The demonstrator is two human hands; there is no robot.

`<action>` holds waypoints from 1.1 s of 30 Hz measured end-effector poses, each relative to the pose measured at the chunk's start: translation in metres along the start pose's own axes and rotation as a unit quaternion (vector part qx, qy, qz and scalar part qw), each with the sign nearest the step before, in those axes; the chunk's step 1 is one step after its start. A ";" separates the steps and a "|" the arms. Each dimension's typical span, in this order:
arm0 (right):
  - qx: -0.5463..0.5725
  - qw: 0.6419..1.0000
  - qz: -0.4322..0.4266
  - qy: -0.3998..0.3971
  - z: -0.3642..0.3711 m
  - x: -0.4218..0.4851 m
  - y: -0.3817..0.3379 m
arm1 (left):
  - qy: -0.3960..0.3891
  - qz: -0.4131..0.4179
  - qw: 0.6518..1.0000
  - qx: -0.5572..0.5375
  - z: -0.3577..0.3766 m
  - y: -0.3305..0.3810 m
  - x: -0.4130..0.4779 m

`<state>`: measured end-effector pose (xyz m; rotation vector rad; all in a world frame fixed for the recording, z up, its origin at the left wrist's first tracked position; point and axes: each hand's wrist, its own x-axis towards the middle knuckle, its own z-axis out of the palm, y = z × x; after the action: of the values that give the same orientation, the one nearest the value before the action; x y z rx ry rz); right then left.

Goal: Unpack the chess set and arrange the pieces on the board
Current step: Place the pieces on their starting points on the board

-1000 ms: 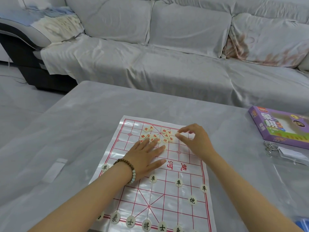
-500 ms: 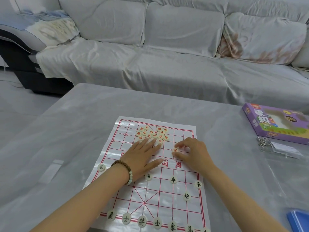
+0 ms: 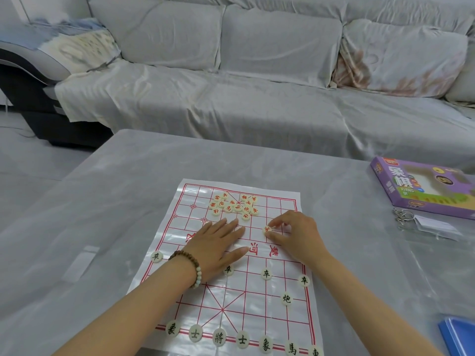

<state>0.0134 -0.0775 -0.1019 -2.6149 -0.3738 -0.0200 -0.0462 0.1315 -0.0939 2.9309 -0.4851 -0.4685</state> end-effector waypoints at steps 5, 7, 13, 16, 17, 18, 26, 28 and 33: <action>0.051 0.999 -0.003 0.014 -0.003 0.007 -0.001 | 0.020 0.002 1.000 -0.022 -0.008 -0.004 0.001; 0.079 0.997 0.001 0.015 -0.004 0.018 -0.006 | 0.035 -0.011 0.999 -0.024 -0.012 -0.010 0.004; 0.040 0.997 -0.019 -0.056 -0.002 0.055 -0.031 | 0.032 -0.036 0.999 -0.023 -0.017 -0.024 0.013; -0.078 0.992 -0.051 -0.081 0.003 0.062 -0.031 | 0.030 -0.033 0.999 -0.024 -0.016 -0.025 0.017; -0.086 0.992 -0.047 -0.083 0.005 0.063 -0.028 | 0.031 -0.032 0.999 -0.028 -0.015 -0.025 0.019; -0.084 0.992 -0.040 -0.082 0.006 0.064 -0.025 | 0.029 -0.030 0.999 -0.030 -0.014 -0.025 0.020; -0.035 0.997 -0.018 -0.061 0.006 0.081 -0.016 | 0.020 -0.024 0.999 -0.023 -0.010 -0.028 0.025; -0.025 0.998 -0.017 -0.060 0.005 0.085 -0.015 | 0.021 -0.020 0.999 -0.021 -0.011 -0.028 0.024; -0.012 0.999 -0.005 -0.049 0.001 0.083 -0.013 | 0.038 -0.020 0.999 -0.015 -0.011 -0.034 0.018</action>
<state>0.0895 -0.0446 -0.0895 -2.6450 -0.4239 0.1010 -0.0160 0.1581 -0.0944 2.9216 -0.4065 -0.3631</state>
